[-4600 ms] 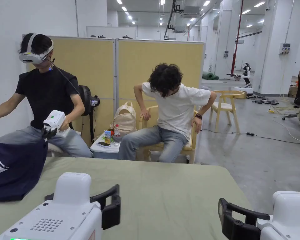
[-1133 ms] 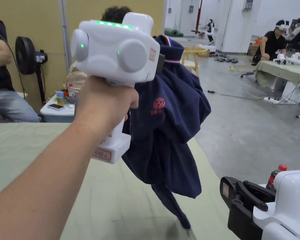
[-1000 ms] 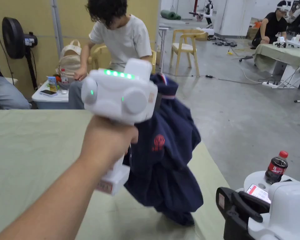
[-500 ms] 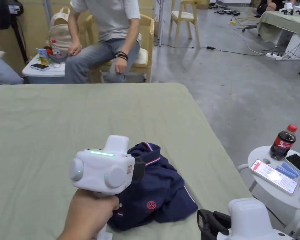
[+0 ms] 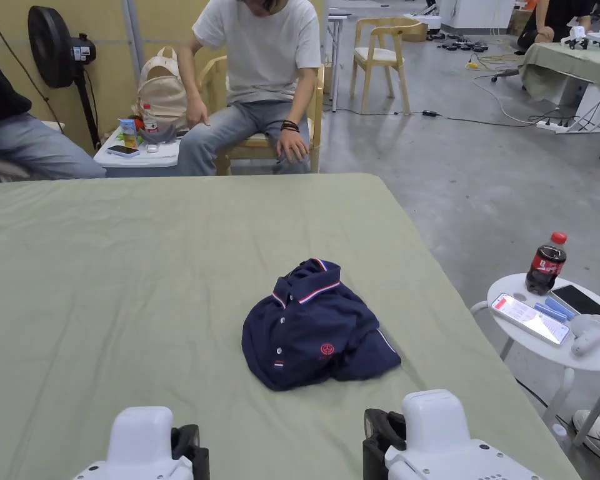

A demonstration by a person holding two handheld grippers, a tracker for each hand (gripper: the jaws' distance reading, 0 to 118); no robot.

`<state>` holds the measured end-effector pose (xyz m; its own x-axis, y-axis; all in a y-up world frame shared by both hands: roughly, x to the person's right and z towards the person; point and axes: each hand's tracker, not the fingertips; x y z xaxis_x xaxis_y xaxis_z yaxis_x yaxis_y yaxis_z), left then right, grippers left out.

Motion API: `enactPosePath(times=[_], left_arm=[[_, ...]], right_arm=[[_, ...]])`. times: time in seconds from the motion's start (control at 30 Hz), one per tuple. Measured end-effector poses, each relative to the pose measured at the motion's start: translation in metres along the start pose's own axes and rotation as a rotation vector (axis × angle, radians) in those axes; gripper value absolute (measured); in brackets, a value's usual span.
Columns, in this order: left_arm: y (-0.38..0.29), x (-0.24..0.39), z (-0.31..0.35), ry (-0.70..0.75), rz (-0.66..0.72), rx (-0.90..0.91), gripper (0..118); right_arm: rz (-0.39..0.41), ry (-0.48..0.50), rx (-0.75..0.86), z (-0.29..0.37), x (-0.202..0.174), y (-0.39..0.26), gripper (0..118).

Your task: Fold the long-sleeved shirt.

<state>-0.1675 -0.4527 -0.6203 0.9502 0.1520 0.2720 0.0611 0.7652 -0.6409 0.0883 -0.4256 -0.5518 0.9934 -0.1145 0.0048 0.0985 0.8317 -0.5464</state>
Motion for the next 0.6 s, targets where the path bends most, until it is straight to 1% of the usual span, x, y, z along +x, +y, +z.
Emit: enactPosePath(times=[0.03, 0.07, 0.13, 0.2, 0.27, 0.33, 0.4, 0.43, 0.47, 0.5, 0.53, 0.57, 0.6], left_arm=[[-0.008, -0.002, 0.002, -0.006, -0.013, 0.008, 0], [-0.011, -0.004, 0.002, -0.075, -0.018, -0.015, 0], [-0.012, 0.001, -0.001, -0.058, -0.011, -0.014, 0], [-0.01, -0.001, -0.003, -0.076, -0.01, -0.01, 0], [-0.003, 0.006, -0.008, -0.088, -0.021, -0.018, 0], [0.002, 0.006, -0.016, -0.091, -0.036, -0.023, 0], [0.009, 0.009, -0.025, -0.089, -0.061, -0.026, 0], [0.013, 0.008, -0.031, -0.094, -0.068, -0.03, 0], [0.016, 0.007, -0.039, -0.102, -0.072, -0.034, 0], [0.019, 0.007, -0.047, -0.108, -0.073, -0.039, 0], [0.022, 0.007, -0.056, -0.108, -0.074, -0.044, 0], [0.025, 0.008, -0.065, -0.107, -0.072, -0.052, 0], [0.028, 0.008, -0.075, -0.107, -0.067, -0.055, 0]], right_arm=[[0.001, 0.007, -0.015, 0.001, -0.003, -0.005, 0], [0.003, 0.011, -0.026, 0.002, -0.005, -0.008, 1], [0.004, 0.007, -0.03, 0.005, -0.007, -0.011, 0], [0.001, 0.007, -0.029, 0.006, -0.007, -0.012, 1], [-0.021, 0.008, -0.037, -0.001, -0.002, -0.012, 0], [-0.054, 0.016, -0.055, -0.017, 0.011, -0.01, 0], [-0.053, 0.001, -0.064, -0.042, 0.031, -0.002, 1], [-0.044, -0.011, -0.07, -0.059, 0.045, 0.004, 5], [-0.023, -0.027, -0.109, -0.081, 0.06, 0.011, 19], [-0.017, -0.042, -0.15, -0.103, 0.075, 0.018, 59], [-0.016, -0.053, -0.185, -0.125, 0.088, 0.024, 95], [-0.016, -0.065, -0.224, -0.15, 0.101, 0.029, 108], [-0.014, -0.068, -0.253, -0.176, 0.115, 0.031, 107]])
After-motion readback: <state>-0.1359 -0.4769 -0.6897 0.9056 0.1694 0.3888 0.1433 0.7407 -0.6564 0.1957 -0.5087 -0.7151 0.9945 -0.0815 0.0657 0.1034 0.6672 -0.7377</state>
